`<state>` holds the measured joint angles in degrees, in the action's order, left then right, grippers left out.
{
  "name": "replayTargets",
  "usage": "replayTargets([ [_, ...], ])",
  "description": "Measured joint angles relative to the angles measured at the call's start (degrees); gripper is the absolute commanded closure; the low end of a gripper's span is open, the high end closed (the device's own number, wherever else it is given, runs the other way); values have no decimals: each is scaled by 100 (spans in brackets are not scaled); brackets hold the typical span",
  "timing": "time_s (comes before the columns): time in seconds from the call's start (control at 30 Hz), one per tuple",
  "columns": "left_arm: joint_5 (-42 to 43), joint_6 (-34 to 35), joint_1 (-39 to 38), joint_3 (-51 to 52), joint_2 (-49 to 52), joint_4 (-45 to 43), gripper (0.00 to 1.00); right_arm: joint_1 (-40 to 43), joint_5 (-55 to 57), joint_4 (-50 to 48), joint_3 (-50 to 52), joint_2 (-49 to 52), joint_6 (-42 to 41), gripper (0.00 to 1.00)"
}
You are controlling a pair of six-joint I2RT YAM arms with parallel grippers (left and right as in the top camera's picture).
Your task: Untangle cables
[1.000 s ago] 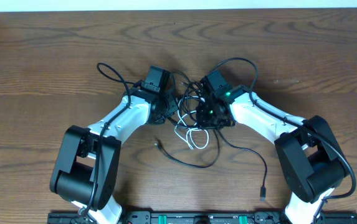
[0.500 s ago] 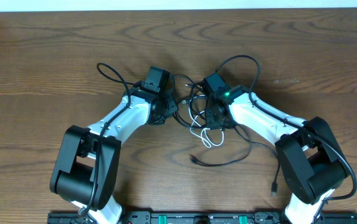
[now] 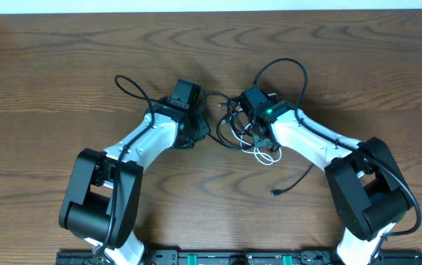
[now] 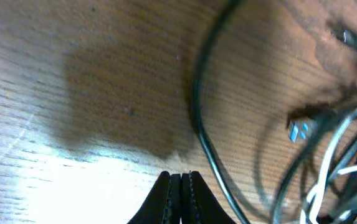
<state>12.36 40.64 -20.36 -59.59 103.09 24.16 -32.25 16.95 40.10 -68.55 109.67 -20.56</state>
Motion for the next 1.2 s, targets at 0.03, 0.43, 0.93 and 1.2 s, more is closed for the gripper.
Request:
replayTargets([
  [0.03,50,-63,0,0,0,-2,92,11,-210,59,-37,0,17,54],
  [0.43,-55,-1202,0,0,-444,-33,92,-15,-1534,-116,-778,-232,-476,71],
  [0.93,-1093,-1268,31,0,-1720,-20,91,-177,-1740,-1429,-765,752,-1132,96],
  [1.2,-1189,-1309,46,0,-2037,9,83,-706,-3821,-413,-796,841,1565,96],
])
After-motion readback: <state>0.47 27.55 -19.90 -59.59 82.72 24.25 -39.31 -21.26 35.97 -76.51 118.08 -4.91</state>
